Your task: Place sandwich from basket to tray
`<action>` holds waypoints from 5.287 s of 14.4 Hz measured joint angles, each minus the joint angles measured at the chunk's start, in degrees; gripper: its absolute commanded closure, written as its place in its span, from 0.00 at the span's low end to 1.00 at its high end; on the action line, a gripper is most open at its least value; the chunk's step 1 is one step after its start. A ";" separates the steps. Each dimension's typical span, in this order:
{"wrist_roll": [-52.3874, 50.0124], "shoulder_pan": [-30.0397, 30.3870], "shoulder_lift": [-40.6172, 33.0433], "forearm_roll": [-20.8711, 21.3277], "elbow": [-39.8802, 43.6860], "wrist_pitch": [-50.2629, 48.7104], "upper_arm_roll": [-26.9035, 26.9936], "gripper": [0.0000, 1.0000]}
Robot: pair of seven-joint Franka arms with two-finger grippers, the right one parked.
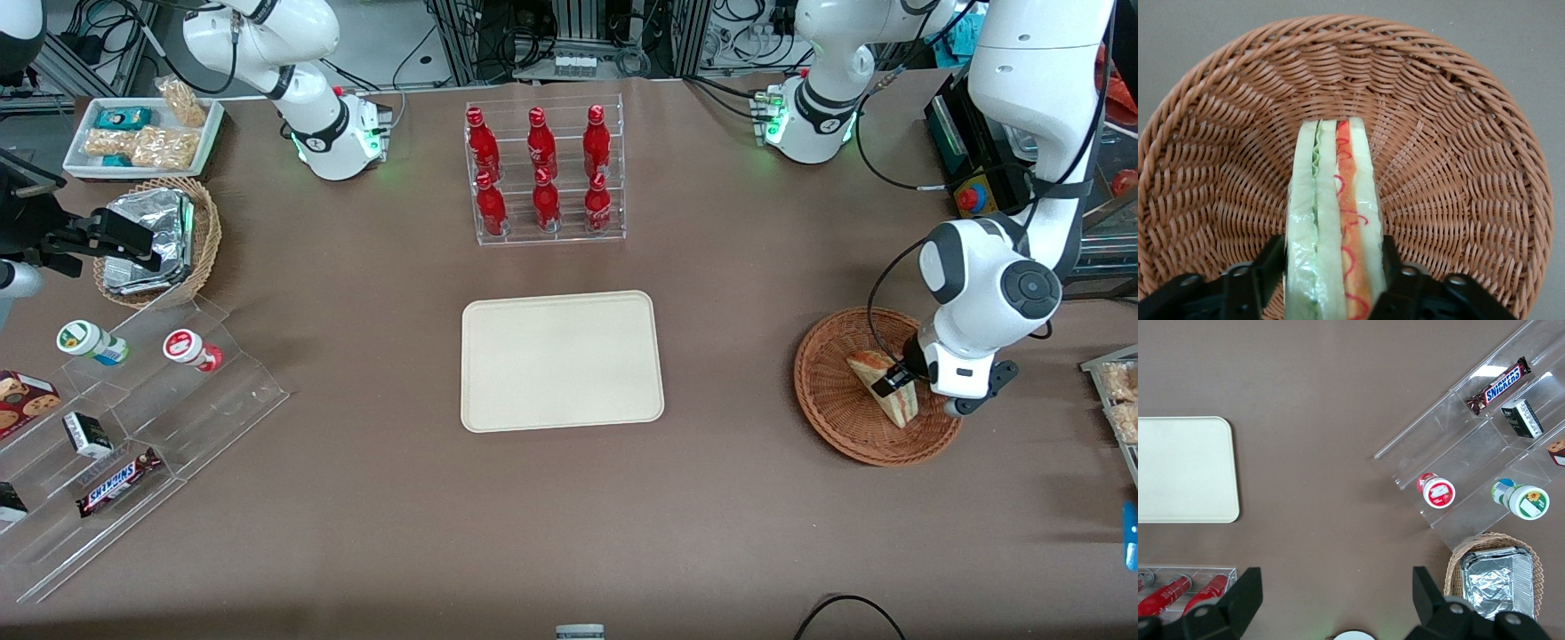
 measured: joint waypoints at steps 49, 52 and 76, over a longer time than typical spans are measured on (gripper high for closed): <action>-15.20 -46.58 19.55 -5.00 50.95 -39.80 2.37 0.00; -14.02 -45.96 12.70 -4.96 48.80 -46.91 7.78 0.00; 27.72 -1.79 -16.28 1.68 32.06 -57.10 -10.92 0.00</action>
